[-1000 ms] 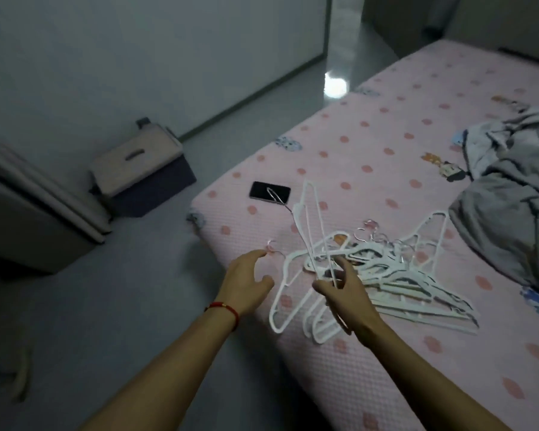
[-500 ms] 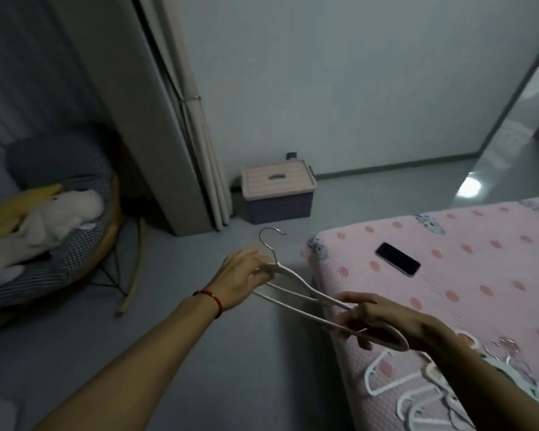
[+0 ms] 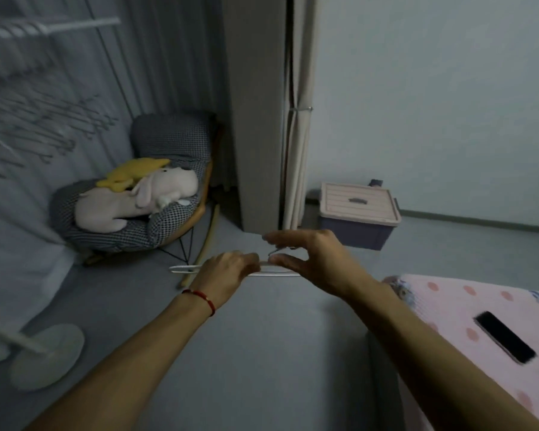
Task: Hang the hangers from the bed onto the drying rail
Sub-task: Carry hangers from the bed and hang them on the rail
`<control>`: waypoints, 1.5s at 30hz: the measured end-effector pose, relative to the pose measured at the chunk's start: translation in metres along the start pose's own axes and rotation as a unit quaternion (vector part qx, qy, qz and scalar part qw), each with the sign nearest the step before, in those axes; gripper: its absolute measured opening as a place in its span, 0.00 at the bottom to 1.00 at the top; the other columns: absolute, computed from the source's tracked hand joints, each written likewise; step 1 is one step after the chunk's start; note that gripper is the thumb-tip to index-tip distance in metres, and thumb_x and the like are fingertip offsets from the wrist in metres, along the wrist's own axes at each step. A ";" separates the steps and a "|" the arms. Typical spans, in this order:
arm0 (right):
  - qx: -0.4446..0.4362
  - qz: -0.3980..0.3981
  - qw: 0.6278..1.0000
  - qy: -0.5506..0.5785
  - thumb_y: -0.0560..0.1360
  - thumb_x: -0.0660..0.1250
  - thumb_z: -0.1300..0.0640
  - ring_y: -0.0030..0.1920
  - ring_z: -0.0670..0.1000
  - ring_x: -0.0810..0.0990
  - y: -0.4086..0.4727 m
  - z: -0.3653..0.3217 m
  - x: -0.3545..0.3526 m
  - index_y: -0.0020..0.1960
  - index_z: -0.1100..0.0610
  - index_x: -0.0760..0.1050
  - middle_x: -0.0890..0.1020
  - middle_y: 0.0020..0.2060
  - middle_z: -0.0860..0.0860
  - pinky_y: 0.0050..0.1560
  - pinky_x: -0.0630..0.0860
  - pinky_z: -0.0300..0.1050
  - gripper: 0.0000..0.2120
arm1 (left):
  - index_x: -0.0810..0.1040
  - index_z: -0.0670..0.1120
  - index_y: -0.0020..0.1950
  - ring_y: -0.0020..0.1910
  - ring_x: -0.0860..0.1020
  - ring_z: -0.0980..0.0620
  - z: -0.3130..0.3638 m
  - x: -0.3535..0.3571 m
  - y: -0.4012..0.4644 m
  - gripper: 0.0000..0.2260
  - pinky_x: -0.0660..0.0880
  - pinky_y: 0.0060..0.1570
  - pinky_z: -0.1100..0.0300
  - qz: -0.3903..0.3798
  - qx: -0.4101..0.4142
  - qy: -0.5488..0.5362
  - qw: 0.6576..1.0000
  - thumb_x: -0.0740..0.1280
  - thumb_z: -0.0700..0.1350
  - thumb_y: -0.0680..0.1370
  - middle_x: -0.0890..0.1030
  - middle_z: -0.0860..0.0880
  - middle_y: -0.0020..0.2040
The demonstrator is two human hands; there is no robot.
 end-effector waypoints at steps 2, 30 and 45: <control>-0.039 0.019 0.999 -0.017 0.79 0.67 0.49 0.54 0.45 0.84 0.024 -0.012 0.017 0.62 0.53 0.81 0.85 0.56 0.48 0.55 0.81 0.44 0.15 | 0.78 0.53 0.51 0.42 0.79 0.48 -0.025 -0.010 -0.006 0.06 0.77 0.41 0.51 0.020 -0.015 0.004 1.000 0.62 0.52 0.81 0.80 0.48 0.44; 0.046 -0.554 0.768 0.319 0.74 0.62 0.29 0.49 0.49 0.83 0.218 -0.109 0.274 0.54 0.42 0.79 0.83 0.49 0.45 0.50 0.83 0.49 0.20 | 0.83 0.36 0.39 0.25 0.80 0.54 -0.249 -0.126 -0.162 0.15 0.80 0.29 0.61 0.293 -0.647 -0.235 0.664 0.70 0.47 0.76 0.83 0.45 0.32; 0.004 -0.491 0.781 0.386 0.83 0.57 0.43 0.52 0.71 0.82 0.355 -0.239 0.243 0.66 0.38 0.70 0.79 0.57 0.65 0.37 0.82 0.55 0.13 | 0.75 0.48 0.47 0.40 0.78 0.51 -0.307 -0.334 -0.196 0.17 0.77 0.41 0.56 0.410 -0.553 0.101 0.718 0.64 0.62 0.75 0.79 0.52 0.40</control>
Point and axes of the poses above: each hand's wrist, its own y-axis towards the middle knuckle, its own x-axis out of the palm, z = x × y, the point moved 6 cm from there along y, towards the middle knuckle
